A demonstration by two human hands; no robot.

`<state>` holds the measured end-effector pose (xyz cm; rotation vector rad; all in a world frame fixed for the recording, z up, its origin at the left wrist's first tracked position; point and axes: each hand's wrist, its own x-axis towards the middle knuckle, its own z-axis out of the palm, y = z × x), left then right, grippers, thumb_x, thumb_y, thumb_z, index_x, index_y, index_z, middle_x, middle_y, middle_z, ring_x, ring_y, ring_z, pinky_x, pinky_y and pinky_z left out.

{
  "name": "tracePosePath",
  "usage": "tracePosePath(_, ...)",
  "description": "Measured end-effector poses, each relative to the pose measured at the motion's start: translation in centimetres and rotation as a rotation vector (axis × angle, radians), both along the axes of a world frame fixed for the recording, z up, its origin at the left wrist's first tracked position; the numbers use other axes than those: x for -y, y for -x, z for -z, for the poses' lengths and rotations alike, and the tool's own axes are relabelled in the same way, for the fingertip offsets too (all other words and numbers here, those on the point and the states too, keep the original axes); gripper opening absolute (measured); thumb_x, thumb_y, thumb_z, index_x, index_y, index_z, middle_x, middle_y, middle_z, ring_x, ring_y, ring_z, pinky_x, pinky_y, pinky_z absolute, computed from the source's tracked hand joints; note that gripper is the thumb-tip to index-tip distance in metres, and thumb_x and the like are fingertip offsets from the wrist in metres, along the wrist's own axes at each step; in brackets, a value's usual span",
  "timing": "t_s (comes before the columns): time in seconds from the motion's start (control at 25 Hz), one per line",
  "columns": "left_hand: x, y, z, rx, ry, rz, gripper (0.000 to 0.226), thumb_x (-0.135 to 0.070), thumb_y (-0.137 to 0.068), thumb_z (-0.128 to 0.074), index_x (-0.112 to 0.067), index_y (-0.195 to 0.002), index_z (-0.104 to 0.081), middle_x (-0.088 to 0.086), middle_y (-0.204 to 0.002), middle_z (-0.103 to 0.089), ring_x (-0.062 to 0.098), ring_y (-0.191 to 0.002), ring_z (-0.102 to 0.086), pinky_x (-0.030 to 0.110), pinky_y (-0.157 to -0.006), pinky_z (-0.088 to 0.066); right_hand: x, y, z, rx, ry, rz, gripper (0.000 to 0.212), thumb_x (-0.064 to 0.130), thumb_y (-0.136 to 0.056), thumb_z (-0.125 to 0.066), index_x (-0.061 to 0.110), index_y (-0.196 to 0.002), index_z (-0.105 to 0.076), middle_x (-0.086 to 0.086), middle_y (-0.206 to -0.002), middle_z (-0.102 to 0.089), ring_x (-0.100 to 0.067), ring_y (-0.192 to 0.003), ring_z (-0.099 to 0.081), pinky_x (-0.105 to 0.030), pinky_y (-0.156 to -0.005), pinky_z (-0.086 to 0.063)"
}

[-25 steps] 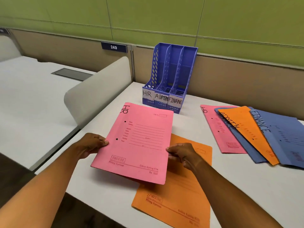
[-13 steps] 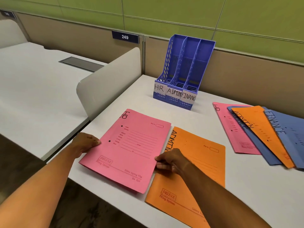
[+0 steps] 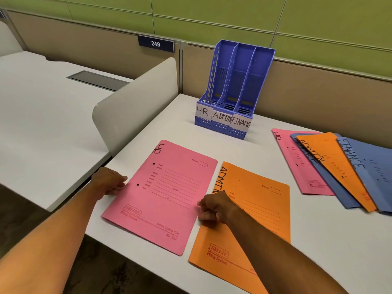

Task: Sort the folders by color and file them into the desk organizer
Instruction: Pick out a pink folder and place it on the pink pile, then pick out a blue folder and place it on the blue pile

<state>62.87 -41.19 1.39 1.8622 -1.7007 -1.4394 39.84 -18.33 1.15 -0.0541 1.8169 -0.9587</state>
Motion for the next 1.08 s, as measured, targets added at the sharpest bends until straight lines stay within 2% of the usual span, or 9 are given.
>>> tracePosePath(0.12, 0.0, 1.1, -0.5, 0.009, 0.073, 0.050, 0.027, -0.016, -0.081, -0.077, 0.007, -0.091, -0.067, 0.022, -0.093, -0.069, 0.033, -0.086, -0.066, 0.041, -0.077, -0.055, 0.0, 0.5, -0.4, 0.014, 0.046, 0.041, 0.018, 0.002, -0.084, -0.067, -0.003, -0.099, -0.059, -0.012, -0.074, -0.051, -0.021, -0.053, -0.059, -0.040, -0.068, -0.062)
tracePosePath(0.2, -0.6, 2.7, -0.8, 0.005, 0.173, 0.070, 0.028, -0.024, -0.078, -0.079, 0.000, -0.089, -0.069, 0.020, -0.097, -0.069, 0.031, -0.089, -0.064, 0.041, -0.080, -0.054, -0.2, 0.8, -0.8, -0.017, 0.107, 0.057, 0.021, 0.006, -0.083, -0.071, -0.002, -0.098, -0.058, -0.012, -0.073, -0.052, -0.020, -0.047, -0.057, -0.037, -0.069, -0.059)
tracePosePath(0.32, -2.6, 6.2, -1.0, 0.103, 0.349, 0.171, 0.043, -0.040, -0.078, -0.076, -0.009, -0.107, -0.069, 0.013, -0.111, -0.069, 0.027, -0.094, -0.063, 0.036, -0.080, -0.053, -0.8, 1.4, -1.3, -0.310, 0.172, 0.002, 0.024, 0.022, -0.084, -0.074, 0.001, -0.090, -0.062, -0.012, -0.084, -0.065, -0.024, -0.072, -0.065, -0.034, -0.066, -0.054)
tracePosePath(0.4, -4.2, 8.7, -0.7, 0.146, 0.466, 0.299, 0.056, -0.046, -0.079, -0.072, -0.010, -0.122, -0.062, 0.014, -0.121, -0.065, 0.030, -0.108, -0.061, 0.040, -0.093, -0.050, -1.4, 1.9, -1.6, -0.606, 0.171, -0.094, 0.033, 0.034, -0.086, -0.069, 0.003, -0.098, -0.067, -0.009, -0.102, -0.069, -0.025, -0.095, -0.065, -0.033, -0.076, -0.053)
tracePosePath(0.44, -5.0, 10.1, -0.5, 0.157, 0.520, 0.364, 0.063, -0.048, -0.079, -0.070, -0.011, -0.129, -0.057, 0.015, -0.128, -0.061, 0.030, -0.115, -0.057, 0.042, -0.099, -0.046, -1.9, 2.4, -1.7, -0.723, 0.159, -0.139, 0.041, 0.039, -0.087, -0.066, 0.007, -0.113, -0.065, -0.009, -0.117, -0.067, -0.026, -0.109, -0.061, -0.035, -0.085, -0.051)
tracePosePath(0.52, -7.0, 12.8, -0.2, 0.197, 0.617, 0.502, 0.077, -0.053, -0.079, -0.066, -0.015, -0.141, -0.042, 0.013, -0.141, -0.050, 0.032, -0.128, -0.047, 0.049, -0.104, -0.040, -3.2, 3.9, -1.6, -0.875, 0.121, -0.229, 0.061, 0.047, -0.089, -0.060, 0.012, -0.137, -0.048, -0.008, -0.141, -0.051, -0.028, -0.131, -0.044, -0.039, -0.102, -0.042)
tracePosePath(0.64, -10.2, 17.1, 0.1, 0.255, 0.729, 0.643, 0.090, -0.062, -0.079, -0.061, -0.018, -0.149, -0.025, 0.012, -0.153, -0.032, 0.033, -0.138, -0.032, 0.053, -0.107, -0.032, -5.6, 6.8, -0.8, -1.022, 0.050, -0.345, 0.083, 0.058, -0.088, -0.052, 0.013, -0.151, -0.021, -0.010, -0.159, -0.021, -0.026, -0.148, -0.016, -0.042, -0.118, -0.021)
tracePosePath(0.8, -13.8, 22.1, 0.8, 0.288, 0.790, 0.762, 0.101, -0.071, -0.078, -0.053, -0.021, -0.153, -0.008, 0.011, -0.161, -0.008, 0.032, -0.147, -0.012, 0.051, -0.113, -0.022, -9.3, 11.4, -0.1, -1.232, -0.046, -0.356, 0.095, 0.068, -0.086, -0.043, 0.014, -0.153, -0.003, -0.012, -0.162, 0.000, -0.025, -0.150, 0.002, -0.041, -0.121, -0.003)
tracePosePath(1.08, -20.8, 31.7, 1.0, 0.251, 0.897, 0.874, 0.106, -0.078, -0.076, -0.044, -0.023, -0.153, 0.003, 0.011, -0.162, 0.004, 0.030, -0.149, 0.000, 0.049, -0.118, -0.010, -17.2, 20.1, -0.2, -1.339, -0.168, -0.295, 0.101, 0.071, -0.085, -0.041, 0.013, -0.152, 0.007, -0.013, -0.162, 0.005, -0.027, -0.149, 0.006, -0.045, -0.122, 0.000)
